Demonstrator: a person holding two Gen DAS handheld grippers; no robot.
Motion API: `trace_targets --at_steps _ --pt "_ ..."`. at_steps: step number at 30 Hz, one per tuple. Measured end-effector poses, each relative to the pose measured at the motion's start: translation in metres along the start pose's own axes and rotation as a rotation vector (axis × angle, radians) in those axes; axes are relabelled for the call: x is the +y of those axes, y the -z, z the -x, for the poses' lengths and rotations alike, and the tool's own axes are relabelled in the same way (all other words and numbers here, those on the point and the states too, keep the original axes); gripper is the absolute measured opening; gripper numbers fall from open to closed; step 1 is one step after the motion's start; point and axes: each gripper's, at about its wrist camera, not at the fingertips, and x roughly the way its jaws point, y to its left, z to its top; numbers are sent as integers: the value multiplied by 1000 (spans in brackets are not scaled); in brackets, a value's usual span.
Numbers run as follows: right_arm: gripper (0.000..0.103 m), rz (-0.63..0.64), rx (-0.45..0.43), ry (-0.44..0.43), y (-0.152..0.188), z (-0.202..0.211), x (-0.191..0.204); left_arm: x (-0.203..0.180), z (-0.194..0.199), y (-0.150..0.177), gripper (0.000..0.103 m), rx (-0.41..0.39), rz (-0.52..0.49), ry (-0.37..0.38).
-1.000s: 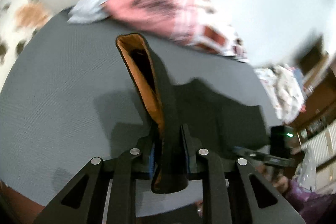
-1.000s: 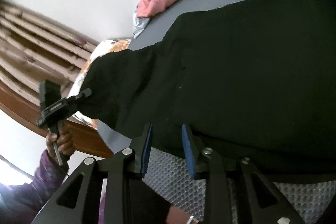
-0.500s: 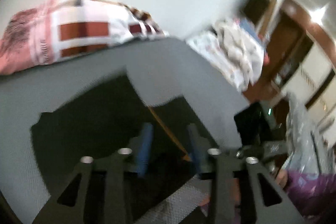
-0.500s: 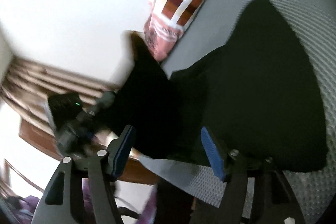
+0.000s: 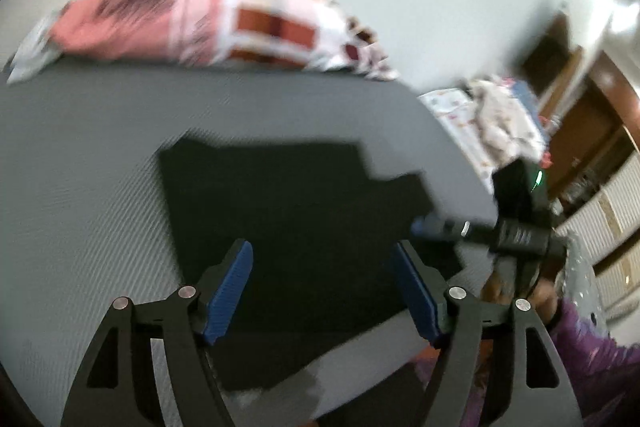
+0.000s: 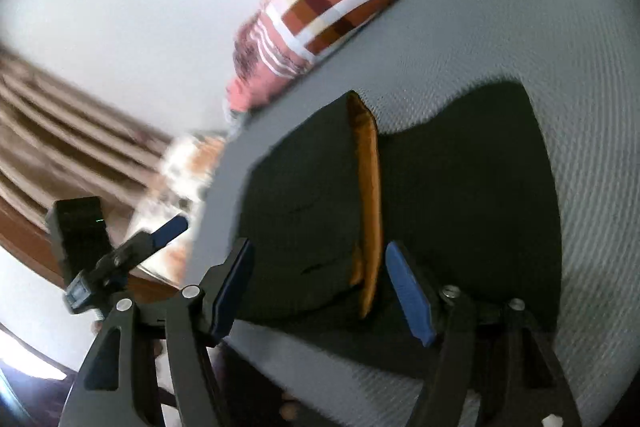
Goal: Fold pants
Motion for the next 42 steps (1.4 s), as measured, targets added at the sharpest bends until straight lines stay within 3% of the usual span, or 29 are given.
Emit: trace_targets --at_steps 3,8,10,11,12,14,21,25,29,34,36,42 --pt "67 38 39 83 -14 -23 -5 23 -3 22 73 24 59 -41" --pt "63 57 80 62 -17 -46 -5 53 -12 42 73 60 125 -66" --pt "30 50 89 76 -16 -46 -4 58 -14 46 72 73 144 -55" --pt "21 44 80 66 -17 -45 -4 58 -15 47 72 75 145 -52" --pt "15 38 67 65 -15 -42 -5 58 -15 48 72 78 142 -52" --pt "11 2 46 61 -13 -36 -9 55 -20 48 72 85 124 -64" --pt "7 -110 -74 -39 -7 8 0 32 -10 33 72 55 56 -98" --pt "7 -125 -124 -19 1 48 -8 14 -11 25 73 48 23 -78" --pt "6 -201 -152 58 8 79 -51 -4 -28 24 74 74 -35 -85" --pt "6 -295 -166 69 18 84 -98 -19 -60 29 74 156 -87 -106" --pt "6 -300 -177 54 19 85 -98 -21 -68 32 74 183 -92 -114" --pt "6 -267 -203 18 10 98 -83 -24 -69 26 74 162 -92 -117"
